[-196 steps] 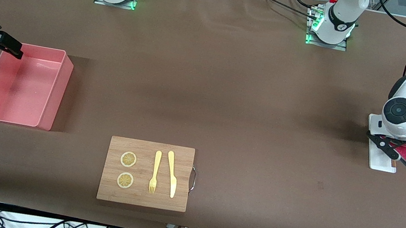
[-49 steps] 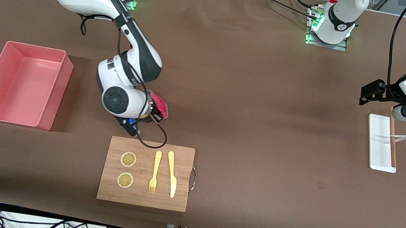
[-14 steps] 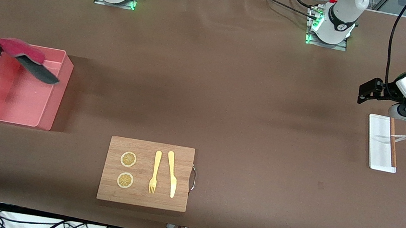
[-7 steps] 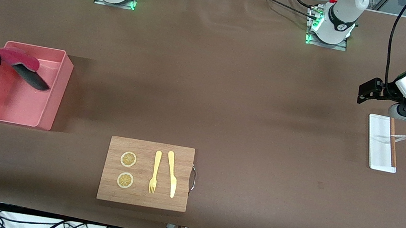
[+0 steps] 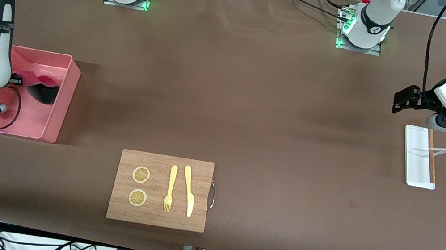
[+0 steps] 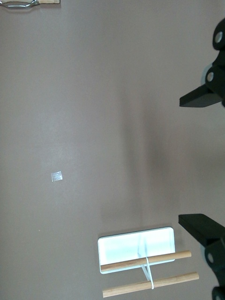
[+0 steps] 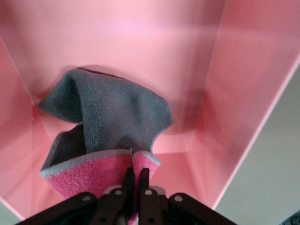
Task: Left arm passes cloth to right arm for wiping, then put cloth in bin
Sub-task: 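Move the cloth over the pink bin with the right gripper, then open the right gripper to drop the cloth into the bin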
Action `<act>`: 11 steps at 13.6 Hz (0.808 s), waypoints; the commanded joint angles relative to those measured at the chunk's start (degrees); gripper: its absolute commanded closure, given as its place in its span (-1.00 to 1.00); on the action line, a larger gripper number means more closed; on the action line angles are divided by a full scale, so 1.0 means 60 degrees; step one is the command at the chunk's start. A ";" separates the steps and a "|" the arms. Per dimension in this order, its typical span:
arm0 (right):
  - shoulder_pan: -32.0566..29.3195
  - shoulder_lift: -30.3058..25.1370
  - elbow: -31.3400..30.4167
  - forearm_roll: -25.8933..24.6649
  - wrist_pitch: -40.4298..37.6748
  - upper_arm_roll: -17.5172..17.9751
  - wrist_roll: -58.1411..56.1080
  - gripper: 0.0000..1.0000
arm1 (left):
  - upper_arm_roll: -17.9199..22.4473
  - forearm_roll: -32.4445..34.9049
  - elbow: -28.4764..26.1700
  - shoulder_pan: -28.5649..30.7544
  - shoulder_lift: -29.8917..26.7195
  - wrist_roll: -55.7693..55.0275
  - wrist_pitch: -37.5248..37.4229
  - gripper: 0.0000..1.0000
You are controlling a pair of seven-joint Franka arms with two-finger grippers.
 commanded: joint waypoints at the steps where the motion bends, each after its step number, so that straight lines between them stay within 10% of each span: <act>1: -0.0019 -0.0443 0.0009 0.0561 0.0134 0.0001 -0.0168 -1.00 | 0.0023 -0.0137 0.0087 -0.0027 -0.0051 0.0185 -0.0130 -1.00; 11: -0.0019 -0.4089 0.0361 0.0917 -0.1491 0.1507 0.1414 -1.00 | 0.0023 -0.0137 0.0087 -0.0013 -0.0051 0.0185 -0.0130 -1.00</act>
